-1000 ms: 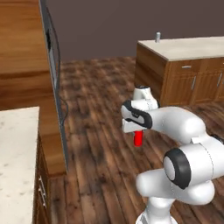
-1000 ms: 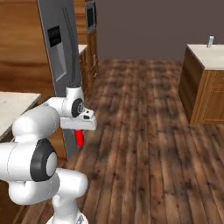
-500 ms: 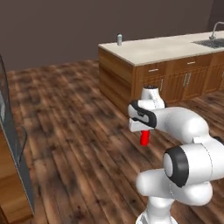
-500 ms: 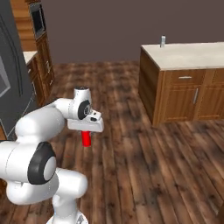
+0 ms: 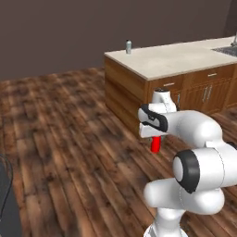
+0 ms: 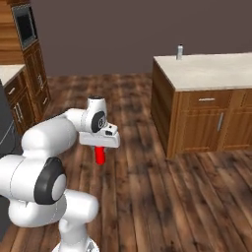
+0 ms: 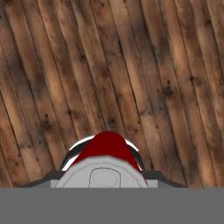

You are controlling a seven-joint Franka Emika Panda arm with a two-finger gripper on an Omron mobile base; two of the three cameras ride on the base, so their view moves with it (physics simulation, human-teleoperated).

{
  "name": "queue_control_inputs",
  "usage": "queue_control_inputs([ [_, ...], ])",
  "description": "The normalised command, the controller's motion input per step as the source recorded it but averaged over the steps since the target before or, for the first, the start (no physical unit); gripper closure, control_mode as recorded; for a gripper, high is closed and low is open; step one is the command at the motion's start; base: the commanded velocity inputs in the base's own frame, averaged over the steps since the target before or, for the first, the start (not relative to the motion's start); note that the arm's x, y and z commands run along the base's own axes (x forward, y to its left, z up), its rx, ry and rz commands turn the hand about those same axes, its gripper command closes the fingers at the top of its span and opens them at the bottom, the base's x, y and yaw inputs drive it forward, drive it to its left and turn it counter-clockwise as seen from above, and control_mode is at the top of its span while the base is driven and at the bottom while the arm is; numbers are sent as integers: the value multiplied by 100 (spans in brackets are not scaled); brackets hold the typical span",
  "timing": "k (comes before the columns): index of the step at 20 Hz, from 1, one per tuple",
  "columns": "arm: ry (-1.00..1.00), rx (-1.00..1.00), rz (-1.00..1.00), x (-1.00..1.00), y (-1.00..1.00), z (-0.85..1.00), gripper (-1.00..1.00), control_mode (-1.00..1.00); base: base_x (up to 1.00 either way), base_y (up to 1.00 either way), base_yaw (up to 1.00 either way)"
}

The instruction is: Move the drinks to the dining counter.

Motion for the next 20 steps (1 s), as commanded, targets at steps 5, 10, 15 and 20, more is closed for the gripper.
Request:
queue_control_inputs([
  [5, 0, 0, 0, 0, 0, 0, 100, 100, 100, -13, 8],
  [10, 0, 0, 0, 0, 0, 0, 100, 100, 100, -6, 14],
  [15, 0, 0, 0, 0, 0, 0, 100, 100, 100, -11, 14],
  [20, 0, 0, 0, 0, 0, 0, 100, 100, 100, -8, 14],
])
